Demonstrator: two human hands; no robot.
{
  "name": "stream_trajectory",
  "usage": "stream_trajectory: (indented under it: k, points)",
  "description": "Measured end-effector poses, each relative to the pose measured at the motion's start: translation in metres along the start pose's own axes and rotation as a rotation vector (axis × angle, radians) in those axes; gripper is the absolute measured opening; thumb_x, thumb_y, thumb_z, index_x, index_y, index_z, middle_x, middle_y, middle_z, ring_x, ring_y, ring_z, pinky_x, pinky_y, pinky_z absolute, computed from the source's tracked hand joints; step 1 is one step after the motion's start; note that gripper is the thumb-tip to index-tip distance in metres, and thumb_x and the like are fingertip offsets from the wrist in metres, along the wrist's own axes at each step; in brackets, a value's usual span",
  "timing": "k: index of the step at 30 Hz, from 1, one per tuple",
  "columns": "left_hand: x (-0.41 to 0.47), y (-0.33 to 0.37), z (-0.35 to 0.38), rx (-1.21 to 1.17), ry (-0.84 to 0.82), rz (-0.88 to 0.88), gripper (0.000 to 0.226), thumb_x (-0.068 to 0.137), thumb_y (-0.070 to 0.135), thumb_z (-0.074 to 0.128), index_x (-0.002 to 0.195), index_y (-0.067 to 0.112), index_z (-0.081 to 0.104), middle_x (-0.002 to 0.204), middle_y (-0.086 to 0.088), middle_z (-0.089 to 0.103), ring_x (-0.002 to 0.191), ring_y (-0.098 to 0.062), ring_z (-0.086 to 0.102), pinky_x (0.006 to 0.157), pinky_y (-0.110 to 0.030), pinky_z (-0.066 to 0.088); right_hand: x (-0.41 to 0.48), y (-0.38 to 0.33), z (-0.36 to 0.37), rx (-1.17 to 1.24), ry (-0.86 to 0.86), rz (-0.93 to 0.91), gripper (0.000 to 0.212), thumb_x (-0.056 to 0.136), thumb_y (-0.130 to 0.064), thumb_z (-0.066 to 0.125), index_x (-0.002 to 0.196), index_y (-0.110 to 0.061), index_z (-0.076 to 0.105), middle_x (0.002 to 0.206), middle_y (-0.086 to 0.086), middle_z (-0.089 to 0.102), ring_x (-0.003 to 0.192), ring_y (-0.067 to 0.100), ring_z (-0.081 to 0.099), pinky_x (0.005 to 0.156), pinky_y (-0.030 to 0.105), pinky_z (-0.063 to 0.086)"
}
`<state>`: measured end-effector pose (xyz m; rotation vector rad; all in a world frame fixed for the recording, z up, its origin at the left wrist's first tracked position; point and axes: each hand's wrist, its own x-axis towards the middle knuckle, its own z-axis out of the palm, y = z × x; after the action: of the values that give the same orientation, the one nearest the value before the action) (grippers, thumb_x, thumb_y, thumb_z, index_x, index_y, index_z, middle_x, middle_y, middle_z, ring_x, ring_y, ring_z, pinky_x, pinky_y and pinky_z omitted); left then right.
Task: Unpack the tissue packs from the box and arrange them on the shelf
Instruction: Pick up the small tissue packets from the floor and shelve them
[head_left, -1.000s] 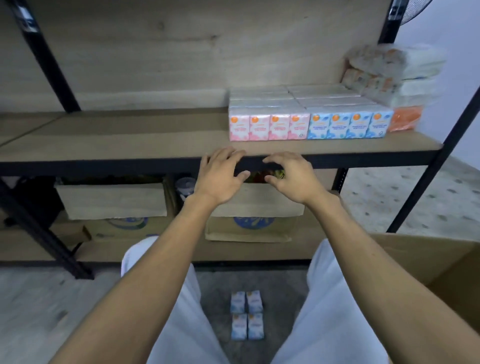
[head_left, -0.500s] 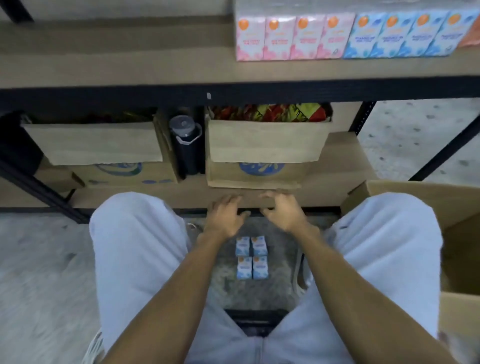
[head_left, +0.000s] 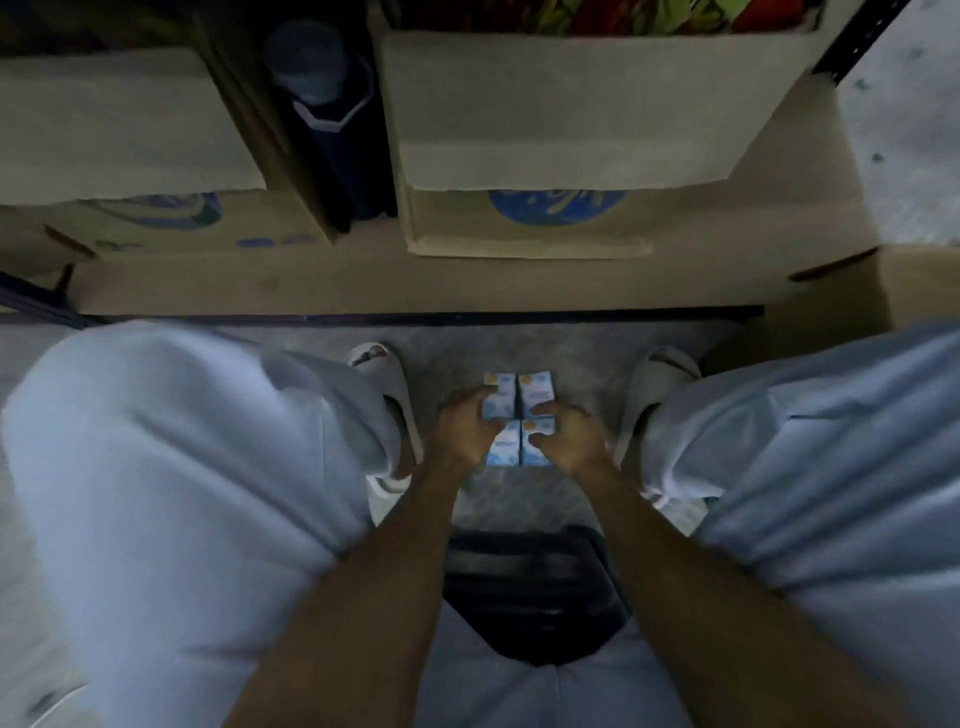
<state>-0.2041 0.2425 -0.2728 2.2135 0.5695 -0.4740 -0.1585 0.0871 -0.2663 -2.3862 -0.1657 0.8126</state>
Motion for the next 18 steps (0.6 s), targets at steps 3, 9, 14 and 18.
stream_trajectory:
  k: [3,9,14,18]
  points:
    - [0.004,-0.014,0.019,-0.067,-0.011,-0.049,0.049,0.084,0.017,0.070,0.132,0.015,0.056,0.135,-0.012,0.053,0.118,-0.029,0.055,0.098,-0.039,0.047,0.002,0.010,0.019,0.139,-0.001,0.055,0.024,0.078,-0.002,0.067,0.102,-0.003,0.070,0.108,0.016,0.069,0.101,0.032,0.064,0.085,0.032,0.049]
    - [0.013,-0.034,0.049,-0.166,-0.022,-0.162,0.048,0.081,0.010,0.072,0.127,0.007,0.059,0.132,-0.013,0.055,0.120,-0.026,0.053,0.090,-0.020,0.038,0.011,0.026,0.039,0.221,0.016,0.133,0.033,0.076,-0.004,0.069,0.109,-0.005,0.069,0.110,0.016,0.069,0.103,0.031,0.064,0.086,0.027,0.047]
    - [0.018,-0.037,0.060,-0.246,0.001,-0.185,0.046,0.078,0.001,0.072,0.122,0.002,0.061,0.129,-0.015,0.056,0.117,-0.024,0.054,0.093,-0.028,0.042,0.020,0.039,0.054,0.166,-0.011,0.150,0.042,0.078,-0.013,0.071,0.119,-0.017,0.065,0.120,0.012,0.064,0.111,0.026,0.061,0.090,0.021,0.040]
    - [0.019,-0.041,0.073,-0.266,-0.017,-0.212,0.051,0.077,0.002,0.074,0.125,0.006,0.059,0.132,-0.017,0.055,0.120,-0.031,0.054,0.099,-0.039,0.047,0.025,0.047,0.062,0.178,-0.022,0.200,0.047,0.078,-0.014,0.071,0.124,-0.019,0.061,0.124,0.011,0.062,0.113,0.026,0.059,0.090,0.019,0.039]
